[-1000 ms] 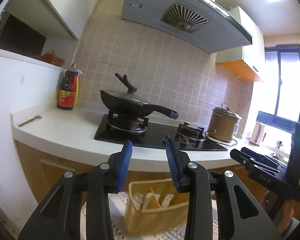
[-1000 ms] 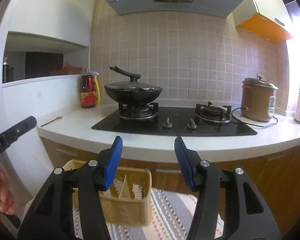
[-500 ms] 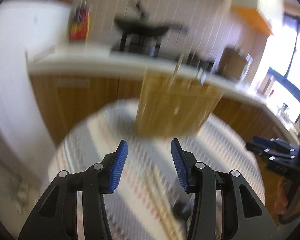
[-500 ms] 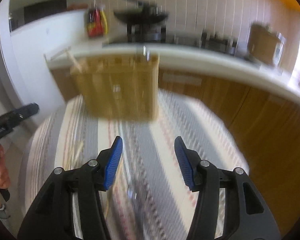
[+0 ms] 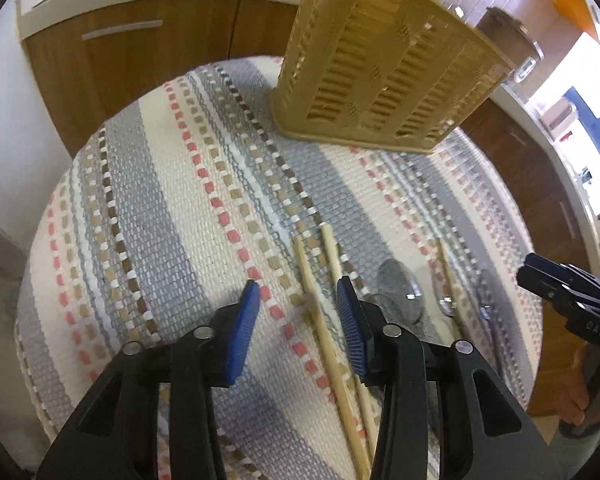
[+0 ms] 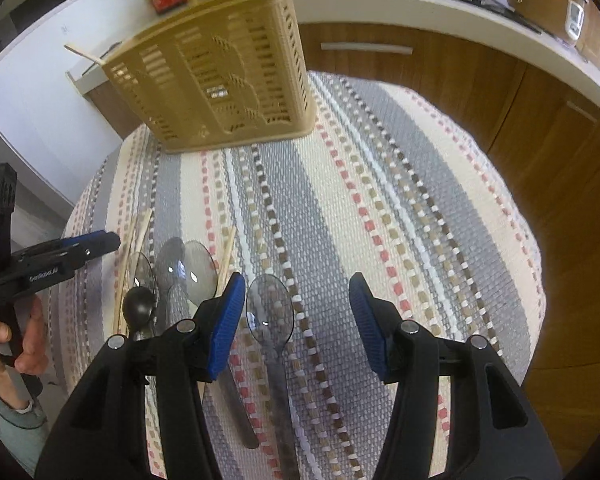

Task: Organize utensils
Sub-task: 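Move both tools back down toward the utensils on the cloth, then grasp another wooden chopstick with the left tool while the right tool grasps a clear spoon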

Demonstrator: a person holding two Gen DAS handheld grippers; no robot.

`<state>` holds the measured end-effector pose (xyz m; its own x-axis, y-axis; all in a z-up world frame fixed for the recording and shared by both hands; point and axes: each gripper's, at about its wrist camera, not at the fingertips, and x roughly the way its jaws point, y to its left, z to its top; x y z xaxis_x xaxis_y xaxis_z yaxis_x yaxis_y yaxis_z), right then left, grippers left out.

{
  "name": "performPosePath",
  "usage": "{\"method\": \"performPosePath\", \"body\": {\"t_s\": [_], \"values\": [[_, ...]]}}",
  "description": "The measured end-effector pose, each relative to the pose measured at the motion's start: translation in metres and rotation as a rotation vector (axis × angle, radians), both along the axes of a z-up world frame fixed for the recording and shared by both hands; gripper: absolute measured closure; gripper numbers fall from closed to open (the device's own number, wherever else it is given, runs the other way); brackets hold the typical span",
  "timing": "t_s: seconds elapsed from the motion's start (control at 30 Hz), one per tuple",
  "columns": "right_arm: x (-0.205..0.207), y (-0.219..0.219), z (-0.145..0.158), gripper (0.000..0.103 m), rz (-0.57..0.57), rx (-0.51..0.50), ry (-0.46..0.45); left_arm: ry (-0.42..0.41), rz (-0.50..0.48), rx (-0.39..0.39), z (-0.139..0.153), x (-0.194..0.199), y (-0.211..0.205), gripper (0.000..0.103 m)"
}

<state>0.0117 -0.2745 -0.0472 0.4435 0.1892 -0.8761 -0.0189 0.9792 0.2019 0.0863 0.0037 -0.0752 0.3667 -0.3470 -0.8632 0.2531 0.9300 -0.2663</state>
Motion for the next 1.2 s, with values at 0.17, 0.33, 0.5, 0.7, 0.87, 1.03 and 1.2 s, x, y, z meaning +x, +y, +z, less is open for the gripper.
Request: {"method": "performPosePath", "body": {"t_s": [0.17, 0.33, 0.5, 0.7, 0.87, 1.03, 1.2], "values": [[0.004, -0.003, -0.01, 0.053, 0.016, 0.009, 0.062, 0.022, 0.005, 0.02, 0.0, 0.008, -0.006, 0.08], [0.009, 0.003, -0.025, 0.053, 0.049, 0.062, 0.16, 0.015, 0.001, 0.057, 0.0, 0.015, -0.017, 0.08], [0.016, 0.019, -0.032, 0.053, 0.073, -0.003, 0.2, 0.0, -0.023, 0.126, 0.002, 0.018, -0.029, 0.079], [0.025, 0.043, -0.035, 0.054, 0.097, -0.108, 0.216, -0.025, -0.054, 0.237, -0.001, 0.021, -0.054, 0.082], [0.029, 0.057, -0.037, 0.071, 0.095, -0.189, 0.206, -0.057, -0.063, 0.281, -0.001, 0.02, -0.057, 0.097], [0.032, 0.056, -0.037, 0.073, 0.103, -0.165, 0.215, -0.027, -0.104, 0.223, 0.0, 0.023, -0.043, 0.098], [0.032, 0.045, -0.038, 0.073, 0.109, -0.149, 0.215, -0.02, -0.135, 0.221, 0.001, 0.021, -0.035, 0.098]]}}
